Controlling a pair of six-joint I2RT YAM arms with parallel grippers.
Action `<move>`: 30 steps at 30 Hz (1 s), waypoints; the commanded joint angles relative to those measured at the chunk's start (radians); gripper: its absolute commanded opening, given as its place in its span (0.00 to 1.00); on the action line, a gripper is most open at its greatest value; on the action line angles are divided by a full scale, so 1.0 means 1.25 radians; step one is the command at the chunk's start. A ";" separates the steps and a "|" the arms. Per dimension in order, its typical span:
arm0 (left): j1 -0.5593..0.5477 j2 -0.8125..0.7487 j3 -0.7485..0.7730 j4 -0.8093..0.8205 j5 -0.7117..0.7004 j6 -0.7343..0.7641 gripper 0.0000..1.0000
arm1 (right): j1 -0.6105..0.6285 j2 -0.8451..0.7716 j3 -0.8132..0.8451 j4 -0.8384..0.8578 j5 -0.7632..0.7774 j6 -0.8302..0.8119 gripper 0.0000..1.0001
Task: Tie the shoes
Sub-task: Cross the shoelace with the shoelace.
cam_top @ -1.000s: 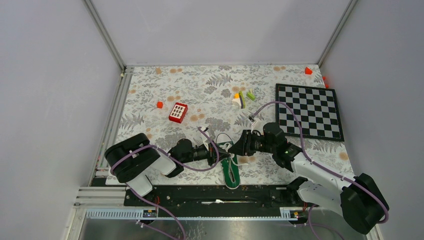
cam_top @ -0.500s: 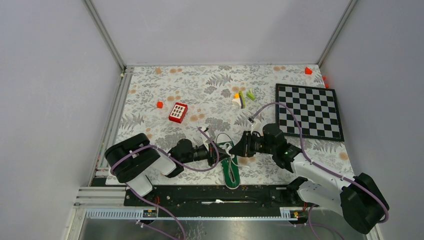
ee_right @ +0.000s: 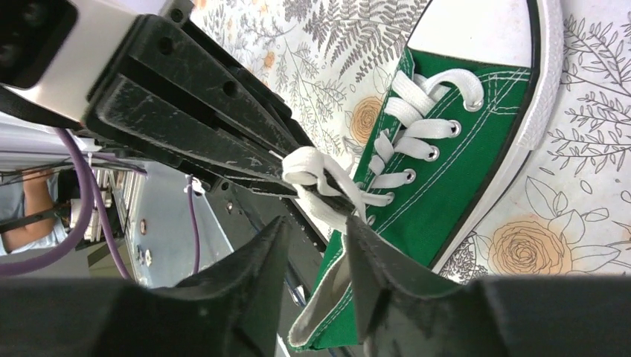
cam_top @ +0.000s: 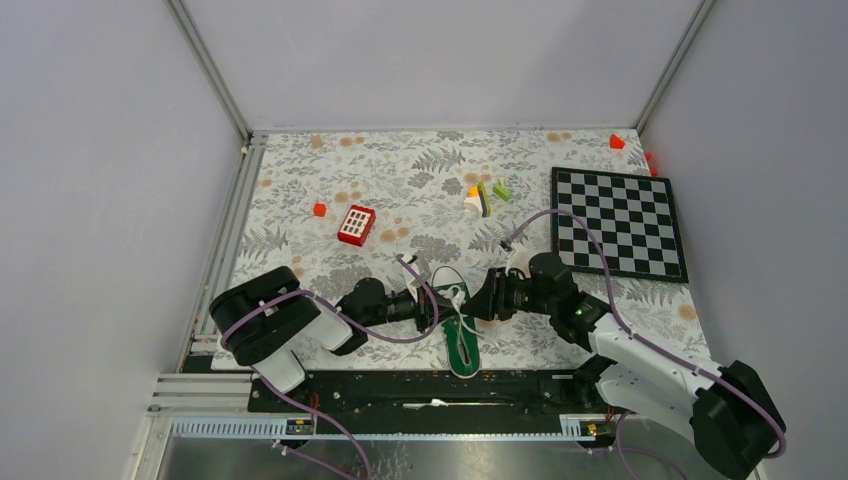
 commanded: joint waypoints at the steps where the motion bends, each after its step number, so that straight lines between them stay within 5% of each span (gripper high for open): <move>1: -0.004 -0.006 0.017 0.077 0.017 0.014 0.00 | 0.007 -0.066 0.024 -0.051 0.061 -0.042 0.47; 7: -0.004 -0.015 0.009 0.076 0.016 0.020 0.00 | -0.004 -0.004 0.016 -0.013 -0.006 -0.052 0.60; 14: -0.004 -0.020 0.005 0.076 0.016 0.020 0.00 | -0.027 0.057 0.011 0.049 -0.077 -0.088 0.60; 30: -0.005 -0.019 0.004 0.073 0.013 0.019 0.00 | -0.047 0.123 0.035 0.104 -0.116 -0.087 0.28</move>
